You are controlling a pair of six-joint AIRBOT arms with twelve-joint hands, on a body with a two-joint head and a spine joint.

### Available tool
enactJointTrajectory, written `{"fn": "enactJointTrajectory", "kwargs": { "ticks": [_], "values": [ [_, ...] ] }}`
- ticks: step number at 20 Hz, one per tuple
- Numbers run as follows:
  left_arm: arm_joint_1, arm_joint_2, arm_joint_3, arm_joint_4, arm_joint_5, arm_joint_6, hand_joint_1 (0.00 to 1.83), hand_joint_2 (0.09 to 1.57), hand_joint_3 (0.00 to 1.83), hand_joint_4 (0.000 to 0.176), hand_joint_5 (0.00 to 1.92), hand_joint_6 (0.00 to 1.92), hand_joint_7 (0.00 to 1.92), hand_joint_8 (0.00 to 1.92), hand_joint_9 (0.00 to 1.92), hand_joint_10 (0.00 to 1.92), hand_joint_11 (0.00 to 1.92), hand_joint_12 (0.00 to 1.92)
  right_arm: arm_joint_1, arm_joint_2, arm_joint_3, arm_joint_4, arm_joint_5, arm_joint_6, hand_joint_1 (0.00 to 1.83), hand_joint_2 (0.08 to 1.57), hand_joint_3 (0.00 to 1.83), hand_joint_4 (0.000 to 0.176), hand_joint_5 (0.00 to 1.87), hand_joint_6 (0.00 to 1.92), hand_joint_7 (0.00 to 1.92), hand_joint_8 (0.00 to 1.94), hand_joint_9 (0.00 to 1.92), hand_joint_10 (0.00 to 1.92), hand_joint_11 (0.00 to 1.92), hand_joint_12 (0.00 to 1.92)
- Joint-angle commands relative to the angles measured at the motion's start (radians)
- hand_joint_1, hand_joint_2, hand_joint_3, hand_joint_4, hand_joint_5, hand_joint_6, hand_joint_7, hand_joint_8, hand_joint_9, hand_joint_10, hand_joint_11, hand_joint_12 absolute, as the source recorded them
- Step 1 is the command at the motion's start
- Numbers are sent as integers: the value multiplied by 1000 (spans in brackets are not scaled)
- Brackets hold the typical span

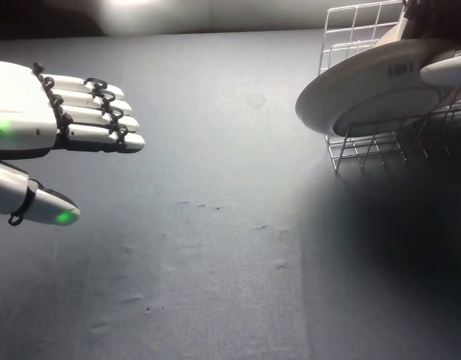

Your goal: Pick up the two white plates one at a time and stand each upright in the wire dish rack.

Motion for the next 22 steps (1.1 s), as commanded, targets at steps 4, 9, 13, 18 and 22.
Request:
{"fn": "enactJointTrajectory", "kwargs": {
  "ticks": [4, 9, 13, 18, 22],
  "values": [
    [-9, 2, 0, -57, -23, -2, 0, 1265, 1, 0, 59, 0, 32, 0, 0, 0, 0, 0, 10, -19, 51, -33, 123, -10, 1391, 1060, 1, 0, 1000, 907, 1113, 729, 1052, 948, 1021, 941],
    [-9, -1, -1, -57, -24, -7, 0, 1266, 2, 0, 73, 3, 50, 4, 0, 0, 0, 0, 10, -35, 77, -67, 123, -15, 1391, 1059, 0, 0, 1002, 912, 1120, 723, 1052, 935, 1040, 926],
    [-9, -1, 0, -54, -25, -7, 0, 1260, 0, 0, 62, 3, 60, 7, 0, 0, 0, 0, 10, -45, 86, -97, 124, -36, 1389, 1068, 0, 0, 973, 945, 1110, 774, 1025, 960, 1025, 932],
    [-4, -2, 0, -50, -28, -7, 0, 1263, 1, 0, 76, 5, 64, 4, 4, 2, 0, 0, 10, -45, 85, -140, 150, -45, 1244, 1137, 0, 0, 857, 1157, 992, 973, 953, 608, 860, 882],
    [1, 0, 5, -48, -38, -7, 0, 1253, 0, 0, 68, 1, 54, 0, 2, 0, 0, 0, 10, -44, 85, -149, 167, -51, 1227, 1147, 0, 0, 700, 563, 888, 219, 959, 31, 630, 922]
  ]
}}
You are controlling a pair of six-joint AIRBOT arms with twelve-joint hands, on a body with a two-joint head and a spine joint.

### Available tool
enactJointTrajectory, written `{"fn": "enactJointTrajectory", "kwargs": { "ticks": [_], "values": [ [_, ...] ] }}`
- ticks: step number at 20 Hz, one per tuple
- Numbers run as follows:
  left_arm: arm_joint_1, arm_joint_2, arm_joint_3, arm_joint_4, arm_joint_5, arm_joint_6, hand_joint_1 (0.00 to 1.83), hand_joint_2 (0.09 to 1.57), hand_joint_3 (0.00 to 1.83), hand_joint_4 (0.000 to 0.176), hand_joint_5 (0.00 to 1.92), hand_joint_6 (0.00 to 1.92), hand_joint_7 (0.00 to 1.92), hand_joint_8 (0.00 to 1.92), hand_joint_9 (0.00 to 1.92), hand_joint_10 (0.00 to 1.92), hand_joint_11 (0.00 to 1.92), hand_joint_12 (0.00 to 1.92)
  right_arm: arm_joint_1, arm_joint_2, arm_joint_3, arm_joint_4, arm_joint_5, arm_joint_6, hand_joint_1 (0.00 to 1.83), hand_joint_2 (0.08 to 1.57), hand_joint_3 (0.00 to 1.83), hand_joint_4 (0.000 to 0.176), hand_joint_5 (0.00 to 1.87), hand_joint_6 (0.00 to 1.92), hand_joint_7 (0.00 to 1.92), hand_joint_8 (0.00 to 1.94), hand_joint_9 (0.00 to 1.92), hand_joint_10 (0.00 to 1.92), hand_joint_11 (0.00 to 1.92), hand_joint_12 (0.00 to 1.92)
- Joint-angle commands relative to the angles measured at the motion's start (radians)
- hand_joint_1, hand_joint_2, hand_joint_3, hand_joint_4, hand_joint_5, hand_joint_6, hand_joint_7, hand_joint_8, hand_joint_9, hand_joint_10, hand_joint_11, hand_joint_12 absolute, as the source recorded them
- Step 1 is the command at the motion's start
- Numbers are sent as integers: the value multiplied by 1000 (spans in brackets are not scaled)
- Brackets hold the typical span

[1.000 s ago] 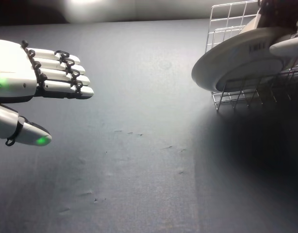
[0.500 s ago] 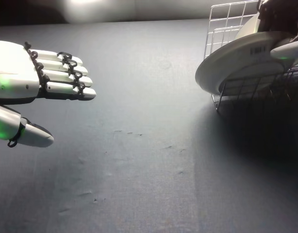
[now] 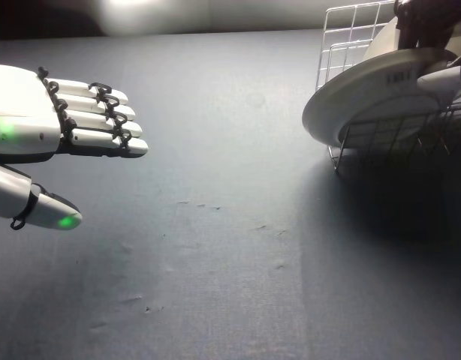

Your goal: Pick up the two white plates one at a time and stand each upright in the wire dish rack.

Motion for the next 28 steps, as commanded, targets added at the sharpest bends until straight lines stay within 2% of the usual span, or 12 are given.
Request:
{"fn": "enactJointTrajectory", "kwargs": {
  "ticks": [1, 3, 6, 9, 12, 13, 16, 17, 18, 19, 23, 28],
  "values": [
    [-5, 6, 8, -54, -35, -4, 0, 1254, 0, 0, 87, 9, 69, 8, 11, 4, 0, 0, 10, 7, 4, 33, 160, 10, 1232, 1130, 0, 0, 753, 240, 924, 87, 945, 15, 621, 893],
    [-5, 6, 9, -50, -42, -4, 0, 1254, 0, 0, 98, 12, 79, 10, 19, 7, 0, 0, 14, 9, 1, 33, 169, 11, 1228, 1122, 0, 0, 785, 41, 907, 6, 889, 0, 556, 911],
    [-5, 8, 4, -38, -56, -4, 0, 1250, 0, 0, 74, 1, 60, 1, 2, 0, 0, 0, 23, 20, -19, 33, 174, 14, 1192, 1123, 1, 0, 709, 0, 792, 0, 761, 0, 372, 1022],
    [-5, 13, -6, -10, -63, -1, 0, 1251, 0, 0, 82, 3, 66, 2, 6, 2, 0, 0, 49, 27, -50, 18, 177, 16, 1181, 1116, 0, 0, 673, 0, 713, 0, 689, 0, 279, 1072],
    [-5, 25, -12, 10, -79, 19, 0, 1246, 0, 0, 84, 4, 71, 5, 8, 3, 0, 0, 69, 29, -73, -85, 204, 19, 1142, 1094, 0, 0, 591, 0, 638, 0, 622, 0, 178, 1128],
    [-5, 34, -16, 15, -90, 29, 0, 1253, 0, 0, 86, 4, 74, 5, 9, 3, 0, 0, 76, 29, -81, -126, 212, 20, 1102, 1047, 0, 0, 469, 0, 526, 0, 520, 0, 70, 1138],
    [-5, 46, -26, 29, -121, 52, 0, 1249, 0, 0, 87, 6, 74, 5, 10, 4, 0, 0, 84, 30, -99, -231, 253, 21, 1053, 1028, 0, 0, 371, 0, 412, 0, 413, 0, 3, 1088],
    [-5, 50, -30, 30, -133, 53, 0, 1251, 0, 0, 81, 3, 72, 4, 8, 3, 0, 0, 88, 30, -104, -279, 272, 21, 1035, 1023, 0, 0, 344, 0, 364, 0, 367, 0, 0, 1015],
    [-7, 54, -33, 30, -140, 53, 0, 1255, 1, 0, 94, 6, 85, 8, 26, 9, 0, 0, 89, 30, -106, -322, 288, 21, 943, 1042, 1, 0, 256, 0, 255, 0, 250, 6, 0, 781],
    [-12, 66, -43, 32, -155, 56, 0, 1257, 2, 0, 84, 2, 71, 1, 13, 3, 0, 0, 90, 31, -107, -387, 312, 21, 882, 1047, 2, 0, 199, 0, 190, 0, 181, 1, 0, 653],
    [-65, 94, -71, 107, -199, 78, 0, 1256, 1, 0, 112, 9, 118, 16, 66, 19, 28, 14, 90, 37, -112, -528, 393, 12, 782, 991, 0, 0, 200, 5, 180, 4, 179, 6, 0, 687],
    [-89, 116, -90, 107, -248, 77, 0, 1254, 0, 0, 134, 12, 136, 15, 91, 20, 60, 34, 105, 48, -114, -703, 393, -21, 763, 983, 0, 0, 231, 8, 228, 11, 236, 19, 0, 790]
  ]
}}
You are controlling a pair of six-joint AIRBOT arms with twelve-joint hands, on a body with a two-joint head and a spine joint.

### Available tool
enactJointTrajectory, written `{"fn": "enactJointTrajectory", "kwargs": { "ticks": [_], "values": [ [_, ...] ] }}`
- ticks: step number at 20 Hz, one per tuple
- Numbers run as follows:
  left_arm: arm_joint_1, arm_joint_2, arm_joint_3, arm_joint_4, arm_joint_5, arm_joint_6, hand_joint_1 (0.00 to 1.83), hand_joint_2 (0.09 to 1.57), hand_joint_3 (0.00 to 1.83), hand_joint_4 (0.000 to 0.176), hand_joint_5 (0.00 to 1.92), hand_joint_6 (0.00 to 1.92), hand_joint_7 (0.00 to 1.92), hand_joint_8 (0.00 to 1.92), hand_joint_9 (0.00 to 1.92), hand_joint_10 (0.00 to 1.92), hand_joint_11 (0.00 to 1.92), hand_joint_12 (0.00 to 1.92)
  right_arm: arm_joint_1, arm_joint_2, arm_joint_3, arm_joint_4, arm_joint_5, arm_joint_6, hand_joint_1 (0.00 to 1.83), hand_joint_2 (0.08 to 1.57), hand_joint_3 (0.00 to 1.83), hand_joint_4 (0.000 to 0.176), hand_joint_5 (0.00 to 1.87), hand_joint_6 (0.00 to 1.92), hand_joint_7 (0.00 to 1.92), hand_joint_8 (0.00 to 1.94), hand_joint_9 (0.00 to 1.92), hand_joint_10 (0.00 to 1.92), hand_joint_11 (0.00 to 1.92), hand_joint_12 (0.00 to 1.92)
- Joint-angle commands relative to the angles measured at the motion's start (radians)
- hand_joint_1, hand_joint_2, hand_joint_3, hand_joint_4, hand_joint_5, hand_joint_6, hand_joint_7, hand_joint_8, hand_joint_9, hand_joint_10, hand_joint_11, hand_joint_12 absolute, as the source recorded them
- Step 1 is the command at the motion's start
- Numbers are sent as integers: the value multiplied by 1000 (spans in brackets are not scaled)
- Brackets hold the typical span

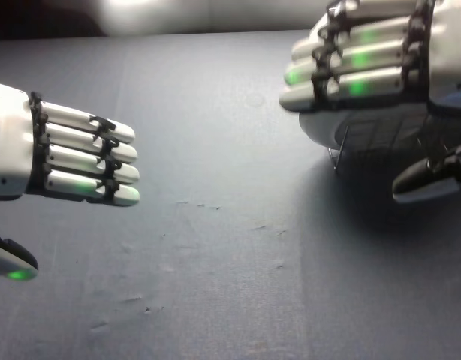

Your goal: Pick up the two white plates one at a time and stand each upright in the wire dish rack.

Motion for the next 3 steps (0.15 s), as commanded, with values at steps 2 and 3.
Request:
{"fn": "enactJointTrajectory", "kwargs": {
  "ticks": [2, 3],
  "values": [
    [-15, 10, -3, -64, -33, -2, 0, 1255, 0, 0, 286, 1, 346, 1, 321, 5, 39, 514, 27, 5, -5, 39, 90, -25, 681, 1013, 6, 0, 253, 10, 271, 14, 274, 23, 0, 844],
    [-15, 10, -4, -64, -33, -3, 0, 1255, 0, 0, 286, 1, 346, 1, 321, 5, 39, 514, 29, 5, -5, 25, 101, -29, 681, 1013, 6, 0, 253, 10, 271, 14, 274, 23, 0, 844]
  ]
}}
